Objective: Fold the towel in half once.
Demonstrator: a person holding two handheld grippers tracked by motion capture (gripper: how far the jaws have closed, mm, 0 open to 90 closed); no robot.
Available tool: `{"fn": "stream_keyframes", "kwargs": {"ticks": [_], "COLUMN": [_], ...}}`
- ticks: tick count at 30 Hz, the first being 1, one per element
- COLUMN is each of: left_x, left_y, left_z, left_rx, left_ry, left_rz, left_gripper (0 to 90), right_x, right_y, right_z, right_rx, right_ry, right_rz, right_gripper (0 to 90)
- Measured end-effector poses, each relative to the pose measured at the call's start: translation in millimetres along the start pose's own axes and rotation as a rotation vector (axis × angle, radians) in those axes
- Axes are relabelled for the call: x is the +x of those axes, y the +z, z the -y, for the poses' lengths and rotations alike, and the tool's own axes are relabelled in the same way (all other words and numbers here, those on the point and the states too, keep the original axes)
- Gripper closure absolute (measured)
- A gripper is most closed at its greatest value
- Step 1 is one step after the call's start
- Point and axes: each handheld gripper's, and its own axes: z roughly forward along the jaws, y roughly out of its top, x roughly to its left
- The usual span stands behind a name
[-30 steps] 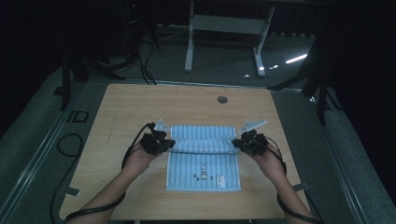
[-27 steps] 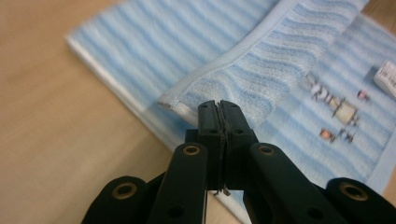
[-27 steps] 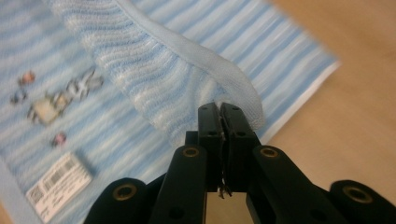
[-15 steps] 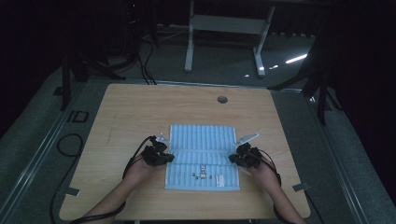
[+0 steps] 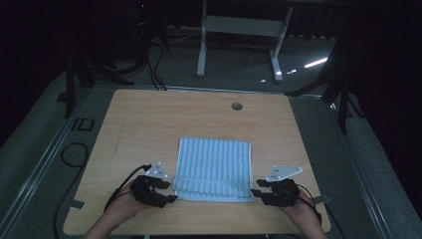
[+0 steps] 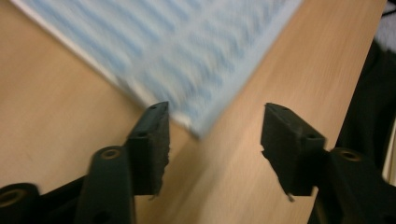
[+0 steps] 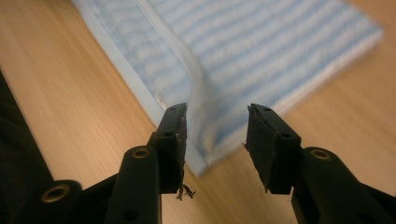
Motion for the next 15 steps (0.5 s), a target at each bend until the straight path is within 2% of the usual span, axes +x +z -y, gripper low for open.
{"fn": "stream_keyframes", "kwargs": {"ticks": [1,2,4,5,7,8,9,10,12,15], "left_x": [0.0,7.5,15.3,20.7,31.8,31.8,42.5,47.2,51.4,50.8], "left_y": [0.0,1.9,3.1,5.0,11.4,11.4,20.1,26.4,36.0,50.3], "left_z": [0.0,-3.8,-10.7,-14.7,-22.5,-22.5,-28.7,-32.5,-36.3,-39.0], "left_rx": [0.000,-0.013,-0.040,-0.045,-0.048,-0.048,-0.021,-0.005,0.027,0.080], "left_ry": [0.000,-0.027,-0.028,-0.033,-0.045,-0.045,-0.073,-0.076,-0.068,-0.065], "left_rz": [0.000,-0.014,-0.040,-0.028,-0.040,-0.040,-0.006,-0.020,0.008,0.022], "left_gripper": [41.6,41.6,41.8,41.8,41.8,41.9,41.9,42.2,43.2,43.2], "right_x": [0.0,-6.5,-11.6,-14.4,-19.5,-25.2,-29.6,-32.4,-36.7,-36.3], "right_y": [0.0,5.2,9.9,12.9,19.8,26.0,31.5,35.6,47.1,58.0], "right_z": [0.0,-0.8,-7.2,-11.1,-17.2,-20.2,-21.7,-22.4,-23.0,-21.8], "right_rx": [0.000,0.007,0.010,0.012,0.024,0.036,0.047,0.056,0.087,0.123], "right_ry": [0.000,0.032,0.029,0.031,0.022,0.037,0.052,0.057,0.066,0.064], "right_rz": [0.000,-0.015,-0.011,-0.015,0.000,-0.009,-0.012,-0.015,-0.038,-0.073], "right_gripper": [55.3,54.4,53.1,51.9,51.0,50.6,50.6,50.6,50.6,50.9]}}
